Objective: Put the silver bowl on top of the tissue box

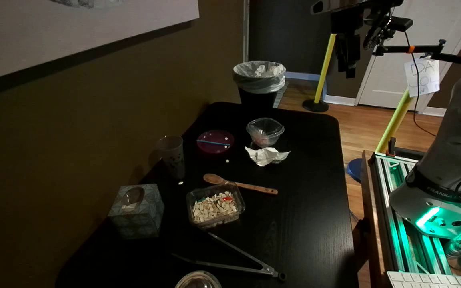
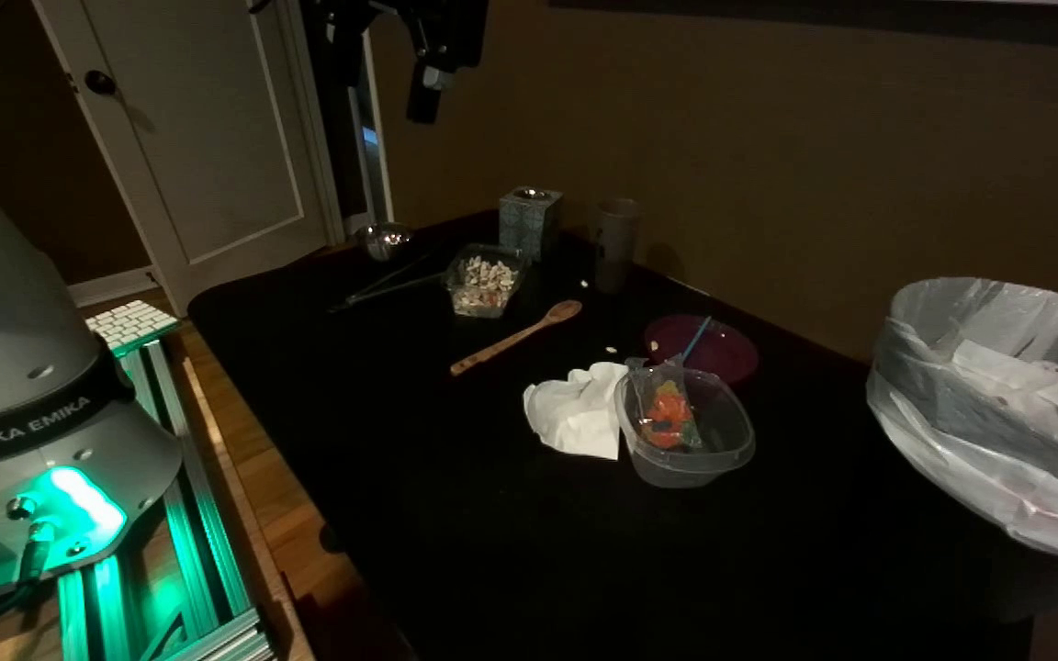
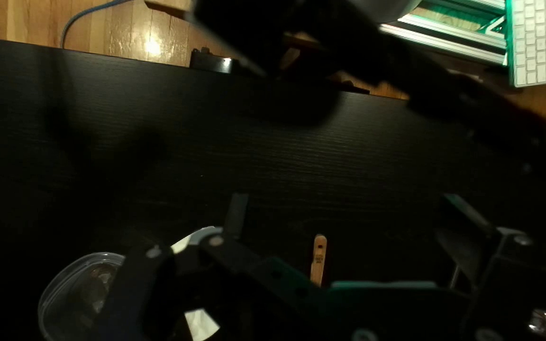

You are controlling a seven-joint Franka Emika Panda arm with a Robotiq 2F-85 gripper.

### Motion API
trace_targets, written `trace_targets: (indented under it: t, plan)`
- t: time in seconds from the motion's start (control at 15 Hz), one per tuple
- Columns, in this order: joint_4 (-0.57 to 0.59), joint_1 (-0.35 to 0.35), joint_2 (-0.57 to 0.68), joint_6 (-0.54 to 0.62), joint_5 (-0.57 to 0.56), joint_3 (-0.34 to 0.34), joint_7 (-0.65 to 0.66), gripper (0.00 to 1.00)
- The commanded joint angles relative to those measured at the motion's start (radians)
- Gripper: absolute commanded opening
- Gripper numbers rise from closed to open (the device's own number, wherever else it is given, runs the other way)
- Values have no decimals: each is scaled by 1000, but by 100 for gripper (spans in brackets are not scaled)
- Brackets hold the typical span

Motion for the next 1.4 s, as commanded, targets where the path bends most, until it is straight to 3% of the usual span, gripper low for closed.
trace_targets:
  t: [0.0,0.4,0.73,1.07,1.27,1.33]
  plan:
    - [1,1,0,-1,0,-1,1,100]
    - [-6,19,11,16,15,17,11,100]
    - [-58,128,108,232,136,142,100,100]
    - [-59,211,315,566,222,282,257,100]
    - [-13,236,435,593,187,342,295,100]
    - [-59,223,356,597,197,326,274,100]
